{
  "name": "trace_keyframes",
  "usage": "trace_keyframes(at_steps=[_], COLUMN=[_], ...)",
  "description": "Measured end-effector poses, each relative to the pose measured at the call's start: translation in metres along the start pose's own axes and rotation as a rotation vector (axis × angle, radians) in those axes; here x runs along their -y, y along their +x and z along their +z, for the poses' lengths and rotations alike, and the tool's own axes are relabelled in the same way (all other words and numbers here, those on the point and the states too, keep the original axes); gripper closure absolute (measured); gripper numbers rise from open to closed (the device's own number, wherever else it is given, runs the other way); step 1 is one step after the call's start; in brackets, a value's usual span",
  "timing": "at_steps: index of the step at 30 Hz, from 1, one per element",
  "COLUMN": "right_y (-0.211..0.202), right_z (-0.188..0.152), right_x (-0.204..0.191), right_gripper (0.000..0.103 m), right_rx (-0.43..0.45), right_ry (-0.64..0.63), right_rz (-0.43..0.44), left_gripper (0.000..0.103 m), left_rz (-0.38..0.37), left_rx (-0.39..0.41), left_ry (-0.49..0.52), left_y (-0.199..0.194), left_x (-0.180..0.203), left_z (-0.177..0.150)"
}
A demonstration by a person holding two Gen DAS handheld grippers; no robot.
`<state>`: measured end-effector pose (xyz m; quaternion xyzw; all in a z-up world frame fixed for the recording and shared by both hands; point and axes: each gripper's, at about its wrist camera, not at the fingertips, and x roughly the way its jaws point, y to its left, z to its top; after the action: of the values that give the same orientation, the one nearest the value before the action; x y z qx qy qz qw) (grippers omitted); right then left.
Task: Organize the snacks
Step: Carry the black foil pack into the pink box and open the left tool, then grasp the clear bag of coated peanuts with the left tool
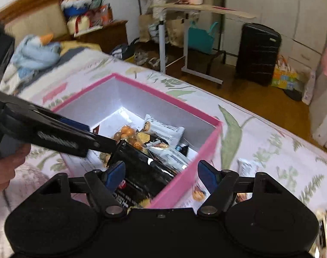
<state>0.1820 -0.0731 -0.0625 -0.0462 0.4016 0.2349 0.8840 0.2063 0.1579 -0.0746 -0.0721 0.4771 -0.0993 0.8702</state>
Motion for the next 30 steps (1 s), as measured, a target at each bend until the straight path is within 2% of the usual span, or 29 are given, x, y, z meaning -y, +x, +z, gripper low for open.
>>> trace_keyframes(at_steps=[4,9,12,16,19,25,28,30], right_y=[-0.042,-0.087,-0.111,-0.138,-0.15,-0.144,-0.132,-0.126], right_z=[-0.021,-0.044,-0.057,-0.078,-0.1,-0.151,-0.173,-0.185], right_x=[0.021,0.041,0.054,0.072,0.09,0.131,0.153,0.166], right_gripper=[0.024,0.024,0.024,0.024,0.023,0.019,0.019,0.015], right_rx=[0.04,0.046,0.045,0.046,0.033,0.052,0.025,0.016], right_ry=[0.075,0.103,0.128,0.138,0.182,0.285,0.293,0.287], right_rz=[0.015,0.024,0.009,-0.039,-0.079,-0.109,-0.161,-0.214], left_gripper=[0.04,0.041,0.041,0.04,0.04,0.04,0.04,0.04], left_rz=[-0.047,-0.099,-0.128,-0.186,-0.186,-0.263,-0.319,-0.348], left_rx=[-0.011,-0.04,-0.027,-0.051,-0.048,-0.115,-0.159,-0.17], left_ry=[0.008,0.064,0.121,0.117,0.178,0.231,0.207,0.177], left_y=[-0.025,-0.052,-0.068,-0.072,-0.064,-0.026,0.003,0.023], left_x=[0.005,0.032,0.057,0.087,0.119,0.176,0.205,0.221], left_z=[-0.004,-0.005,-0.007,-0.014,-0.023,-0.039,-0.047,-0.052])
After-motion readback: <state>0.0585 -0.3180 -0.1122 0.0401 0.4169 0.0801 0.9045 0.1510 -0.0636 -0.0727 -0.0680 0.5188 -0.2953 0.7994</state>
